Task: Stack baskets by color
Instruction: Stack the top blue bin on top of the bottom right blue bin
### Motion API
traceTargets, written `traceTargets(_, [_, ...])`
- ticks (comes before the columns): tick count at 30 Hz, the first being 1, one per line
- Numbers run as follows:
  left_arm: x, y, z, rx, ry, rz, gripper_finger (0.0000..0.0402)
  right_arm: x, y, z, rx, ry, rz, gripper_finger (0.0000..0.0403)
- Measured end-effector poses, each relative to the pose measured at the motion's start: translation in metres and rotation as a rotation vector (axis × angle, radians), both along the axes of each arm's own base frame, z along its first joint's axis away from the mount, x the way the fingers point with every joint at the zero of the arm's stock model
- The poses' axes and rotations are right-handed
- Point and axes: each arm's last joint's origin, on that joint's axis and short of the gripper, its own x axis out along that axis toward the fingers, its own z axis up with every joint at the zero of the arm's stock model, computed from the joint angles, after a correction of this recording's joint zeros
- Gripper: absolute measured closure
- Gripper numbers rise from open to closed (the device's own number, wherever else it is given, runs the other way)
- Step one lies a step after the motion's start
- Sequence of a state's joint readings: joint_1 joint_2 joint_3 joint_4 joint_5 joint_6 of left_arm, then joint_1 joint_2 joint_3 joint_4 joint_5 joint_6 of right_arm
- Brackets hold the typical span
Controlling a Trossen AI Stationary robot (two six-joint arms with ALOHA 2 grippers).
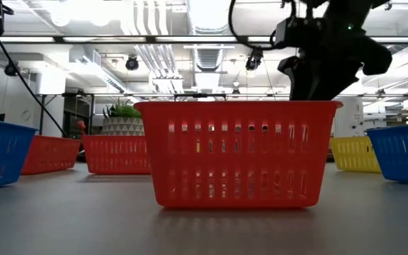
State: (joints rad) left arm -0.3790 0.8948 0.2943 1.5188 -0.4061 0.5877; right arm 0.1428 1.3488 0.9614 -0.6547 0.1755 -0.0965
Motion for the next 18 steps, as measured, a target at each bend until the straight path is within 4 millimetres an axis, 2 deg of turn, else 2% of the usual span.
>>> traceTargets(12, [0.0,0.0,-0.002,0.006,0.007,0.003,0.0402,0.041,-0.013,-0.004,-0.001,0.227,0.047,0.0197])
traceTargets(18, [0.0,0.0,-0.002,0.006,0.008,0.003,0.0402,0.053,-0.019,-0.013,0.031,0.292,0.084,0.0197])
